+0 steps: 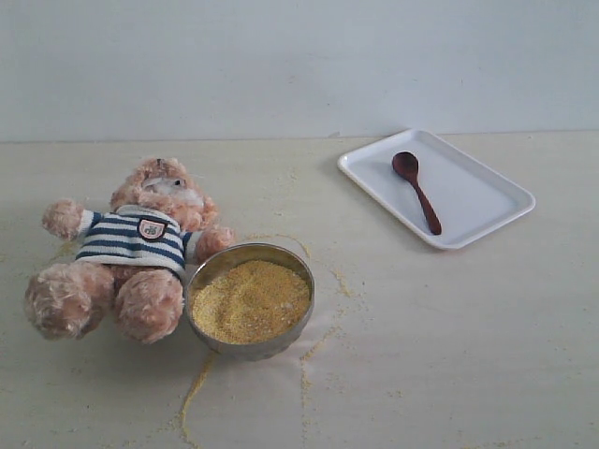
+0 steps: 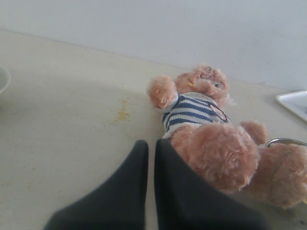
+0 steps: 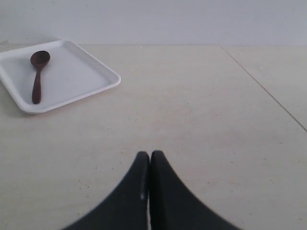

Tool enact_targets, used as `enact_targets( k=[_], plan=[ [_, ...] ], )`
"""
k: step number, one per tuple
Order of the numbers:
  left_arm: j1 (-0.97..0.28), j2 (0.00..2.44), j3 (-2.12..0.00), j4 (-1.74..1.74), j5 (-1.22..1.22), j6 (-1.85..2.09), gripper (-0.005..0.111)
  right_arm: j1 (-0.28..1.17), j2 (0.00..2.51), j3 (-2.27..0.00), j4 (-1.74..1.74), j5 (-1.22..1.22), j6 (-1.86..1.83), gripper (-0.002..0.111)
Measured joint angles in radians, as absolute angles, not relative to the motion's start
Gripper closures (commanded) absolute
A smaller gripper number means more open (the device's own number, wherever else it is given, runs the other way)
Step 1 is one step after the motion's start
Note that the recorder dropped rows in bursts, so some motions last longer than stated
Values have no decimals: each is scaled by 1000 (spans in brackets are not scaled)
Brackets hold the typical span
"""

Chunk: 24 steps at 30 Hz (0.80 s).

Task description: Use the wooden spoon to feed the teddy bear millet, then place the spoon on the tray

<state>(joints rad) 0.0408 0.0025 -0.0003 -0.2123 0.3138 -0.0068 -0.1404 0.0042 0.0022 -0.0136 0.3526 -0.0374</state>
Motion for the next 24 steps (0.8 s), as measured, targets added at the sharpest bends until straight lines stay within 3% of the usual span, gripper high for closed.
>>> enact_targets(
  k=[24],
  plan=[
    [41,3,0,-212,314,-7,102,-140,4,2,-14,338,-37,108]
  ],
)
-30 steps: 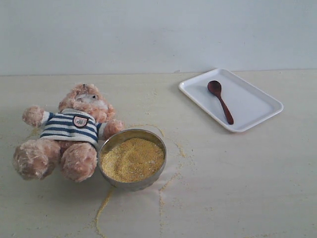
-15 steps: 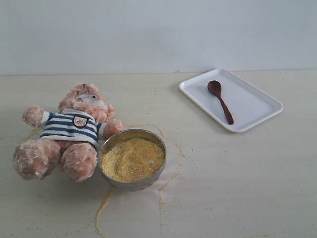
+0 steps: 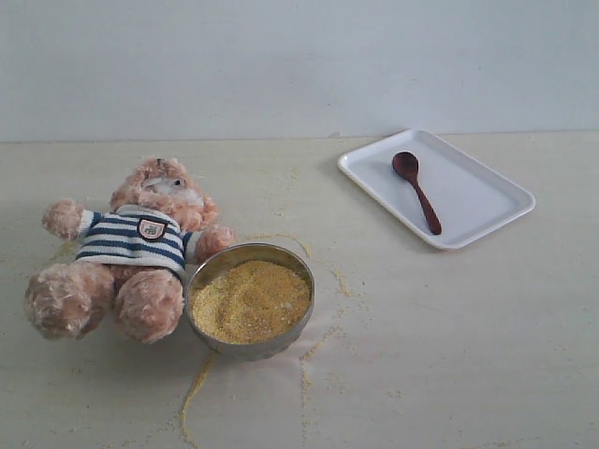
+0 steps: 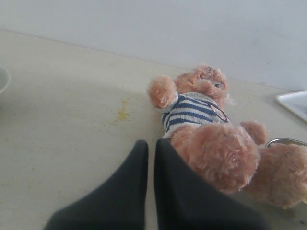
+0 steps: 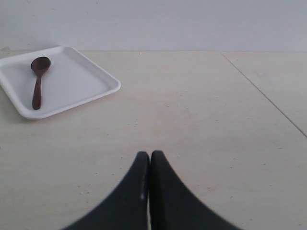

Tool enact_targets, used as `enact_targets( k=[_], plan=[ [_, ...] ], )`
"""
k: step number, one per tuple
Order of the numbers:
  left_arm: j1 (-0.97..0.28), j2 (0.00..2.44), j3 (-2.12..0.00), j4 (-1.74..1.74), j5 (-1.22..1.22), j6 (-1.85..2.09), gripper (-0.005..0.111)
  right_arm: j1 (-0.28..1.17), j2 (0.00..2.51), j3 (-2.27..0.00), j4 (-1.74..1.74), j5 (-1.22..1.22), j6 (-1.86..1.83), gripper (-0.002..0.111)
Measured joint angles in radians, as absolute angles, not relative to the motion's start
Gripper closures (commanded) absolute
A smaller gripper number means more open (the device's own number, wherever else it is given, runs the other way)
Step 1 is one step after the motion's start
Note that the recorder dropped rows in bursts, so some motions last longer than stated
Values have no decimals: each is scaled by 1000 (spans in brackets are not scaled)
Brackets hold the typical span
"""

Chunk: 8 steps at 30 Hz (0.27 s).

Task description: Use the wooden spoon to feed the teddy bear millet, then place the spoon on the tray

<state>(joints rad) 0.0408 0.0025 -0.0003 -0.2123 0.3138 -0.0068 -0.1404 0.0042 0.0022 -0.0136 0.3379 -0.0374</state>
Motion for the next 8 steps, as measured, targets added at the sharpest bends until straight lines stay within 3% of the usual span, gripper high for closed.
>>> enact_targets(
  k=[8],
  plan=[
    [41,3,0,-212,314,-7,102,-140,4,2,-14,338,-33,108]
  ],
)
